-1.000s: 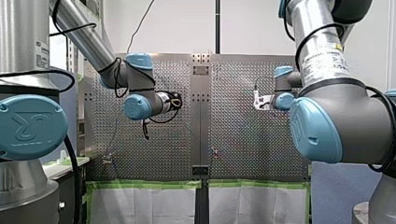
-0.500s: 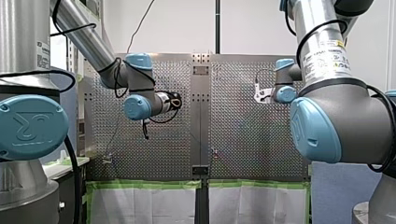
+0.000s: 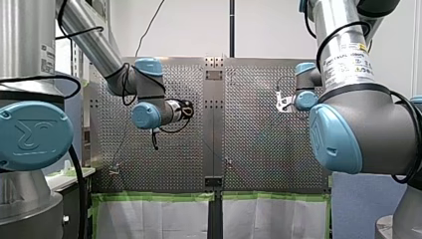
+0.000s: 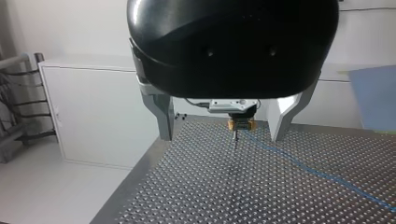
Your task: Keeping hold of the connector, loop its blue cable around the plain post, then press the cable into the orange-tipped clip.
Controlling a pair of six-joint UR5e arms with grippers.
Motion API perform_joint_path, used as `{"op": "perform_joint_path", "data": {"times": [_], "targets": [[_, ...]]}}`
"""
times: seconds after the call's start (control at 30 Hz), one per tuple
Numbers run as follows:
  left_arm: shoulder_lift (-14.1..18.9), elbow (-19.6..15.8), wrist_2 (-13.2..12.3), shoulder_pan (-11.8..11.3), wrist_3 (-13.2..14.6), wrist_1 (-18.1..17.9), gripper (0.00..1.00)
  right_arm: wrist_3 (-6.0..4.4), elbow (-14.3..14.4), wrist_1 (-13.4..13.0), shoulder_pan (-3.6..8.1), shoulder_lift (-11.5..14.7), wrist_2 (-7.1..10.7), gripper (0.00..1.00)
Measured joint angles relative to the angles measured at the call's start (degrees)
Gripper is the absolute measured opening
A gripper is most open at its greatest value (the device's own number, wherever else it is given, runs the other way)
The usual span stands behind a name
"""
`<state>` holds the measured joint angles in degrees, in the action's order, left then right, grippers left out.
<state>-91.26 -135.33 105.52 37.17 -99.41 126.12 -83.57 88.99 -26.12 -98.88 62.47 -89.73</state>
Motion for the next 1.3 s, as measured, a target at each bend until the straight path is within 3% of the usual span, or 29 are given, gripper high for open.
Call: {"op": "perform_joint_path", "data": {"times": [0.4,0.93,1.1,1.3], "targets": [[-0.7,0.0,-0.5,0.0,0.1,-0.1,1.00,0.47,-0.1,2.7,1.25,1.8,-0.41,0.00],[-0.7,0.0,-0.9,0.0,-0.3,-0.1,1.00,3.45,0.0,6.9,3.56,3.3,-0.21,0.00],[-0.7,0.0,-0.9,0.0,-0.9,-0.2,1.00,3.86,0.0,6.1,4.57,3.3,1.19,0.00],[-0.7,0.0,-0.9,0.0,-1.1,-0.5,1.00,4.34,0.0,5.8,5.84,3.3,4.20,0.00]]}}
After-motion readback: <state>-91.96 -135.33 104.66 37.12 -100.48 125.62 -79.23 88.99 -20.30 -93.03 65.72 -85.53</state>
